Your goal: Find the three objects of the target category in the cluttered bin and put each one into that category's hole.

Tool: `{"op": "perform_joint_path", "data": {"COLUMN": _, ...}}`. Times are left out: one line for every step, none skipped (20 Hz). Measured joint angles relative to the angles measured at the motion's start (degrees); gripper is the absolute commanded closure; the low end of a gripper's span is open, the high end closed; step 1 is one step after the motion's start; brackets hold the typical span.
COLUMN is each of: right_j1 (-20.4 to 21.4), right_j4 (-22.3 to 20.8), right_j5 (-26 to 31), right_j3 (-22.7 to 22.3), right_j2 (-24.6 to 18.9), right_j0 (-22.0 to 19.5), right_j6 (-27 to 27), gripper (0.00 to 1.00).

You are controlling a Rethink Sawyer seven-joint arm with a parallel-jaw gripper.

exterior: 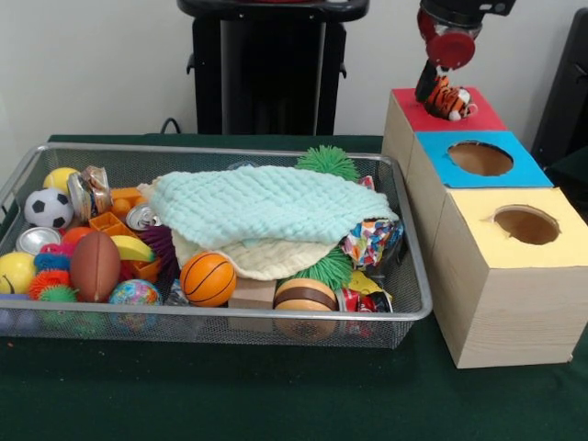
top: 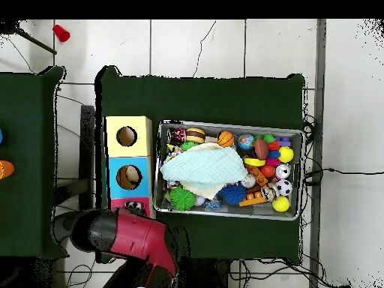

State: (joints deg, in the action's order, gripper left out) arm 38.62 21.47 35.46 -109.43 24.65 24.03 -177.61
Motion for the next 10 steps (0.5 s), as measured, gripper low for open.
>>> {"op": "perform_joint_path", "data": {"right_j1": 0.34, "right_j4": -0.13, "right_j5": 1.77, "right_j3": 0.35, "right_j2": 0.38, "right_j0": 0.74, "right_j6": 0.00, "gripper": 1.00}}
{"op": "perform_joint_path", "data": {"right_j1": 0.68, "right_j4": -0.27, "right_j5": 3.54, "right_j3": 0.69, "right_j2": 0.76, "right_j0": 1.47, "right_j6": 0.00, "gripper": 1.00}}
{"op": "perform_joint_path", "data": {"right_j1": 1.02, "right_j4": -0.40, "right_j5": 5.31, "right_j3": 1.04, "right_j2": 1.13, "right_j0": 2.21, "right_j6": 0.00, "gripper": 1.00}}
{"op": "perform_joint_path", "data": {"right_j1": 1.32, "right_j4": -0.44, "right_j5": 6.89, "right_j3": 1.31, "right_j2": 1.42, "right_j0": 2.84, "right_j6": 0.00, "gripper": 1.00}}
{"op": "perform_joint_path", "data": {"right_j1": 1.54, "right_j4": -0.45, "right_j5": 7.94, "right_j3": 1.50, "right_j2": 1.56, "right_j0": 3.28, "right_j6": 0.00, "gripper": 1.00}}
{"op": "perform_joint_path", "data": {"right_j1": 1.76, "right_j4": -0.46, "right_j5": 8.98, "right_j3": 1.68, "right_j2": 1.70, "right_j0": 3.72, "right_j6": 0.00, "gripper": 1.00}}
{"op": "perform_joint_path", "data": {"right_j1": 1.87, "right_j4": -0.46, "right_j5": 9.43, "right_j3": 1.77, "right_j2": 1.71, "right_j0": 3.91, "right_j6": 0.00, "gripper": 1.00}}
{"op": "perform_joint_path", "data": {"right_j1": 1.99, "right_j4": -0.48, "right_j5": 9.95, "right_j3": 1.86, "right_j2": 1.72, "right_j0": 4.14, "right_j6": 0.00, "gripper": 1.00}}
{"op": "perform_joint_path", "data": {"right_j1": 2.00, "right_j4": -0.48, "right_j5": 10.03, "right_j3": 1.89, "right_j2": 1.72, "right_j0": 4.26, "right_j6": 0.00, "gripper": 1.00}}
{"op": "perform_joint_path", "data": {"right_j1": 2.02, "right_j4": -0.48, "right_j5": 10.11, "right_j3": 1.91, "right_j2": 1.71, "right_j0": 4.37, "right_j6": 0.00, "gripper": 1.00}}
